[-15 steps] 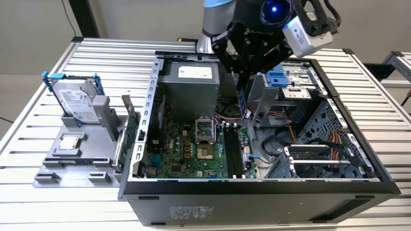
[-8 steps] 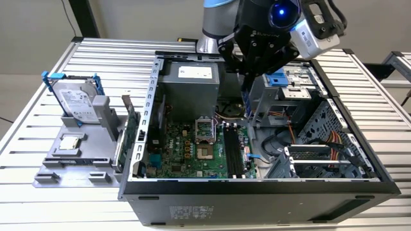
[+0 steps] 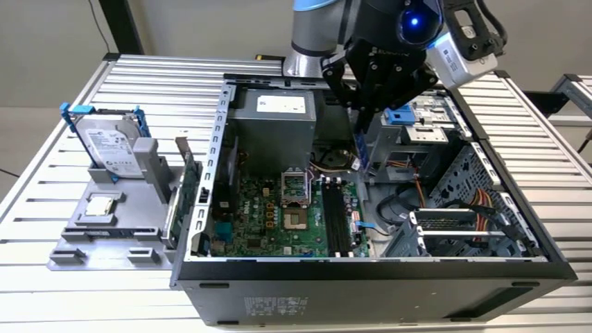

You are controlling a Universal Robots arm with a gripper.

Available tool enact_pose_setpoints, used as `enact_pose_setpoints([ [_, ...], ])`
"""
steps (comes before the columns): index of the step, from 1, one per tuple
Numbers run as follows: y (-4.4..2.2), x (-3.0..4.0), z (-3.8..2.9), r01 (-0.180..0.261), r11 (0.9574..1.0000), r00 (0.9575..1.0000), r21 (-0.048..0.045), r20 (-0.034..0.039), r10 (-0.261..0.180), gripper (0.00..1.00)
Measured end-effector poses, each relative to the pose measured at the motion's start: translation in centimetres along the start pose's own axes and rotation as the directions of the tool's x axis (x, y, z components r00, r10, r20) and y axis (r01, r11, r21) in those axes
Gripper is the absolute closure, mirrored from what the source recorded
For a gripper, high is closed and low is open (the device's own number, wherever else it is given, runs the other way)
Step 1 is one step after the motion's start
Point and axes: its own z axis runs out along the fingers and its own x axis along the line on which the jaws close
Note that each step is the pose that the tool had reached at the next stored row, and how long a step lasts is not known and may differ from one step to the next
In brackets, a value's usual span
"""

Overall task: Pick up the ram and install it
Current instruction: 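Insert the ram into the slot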

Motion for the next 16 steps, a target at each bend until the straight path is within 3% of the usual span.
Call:
enact_pose_setpoints([
  [16, -0.01, -0.56, 1.10, 0.000, 1.0000, 1.0000, 0.0014, 0.0000, 0.000, 1.00],
])
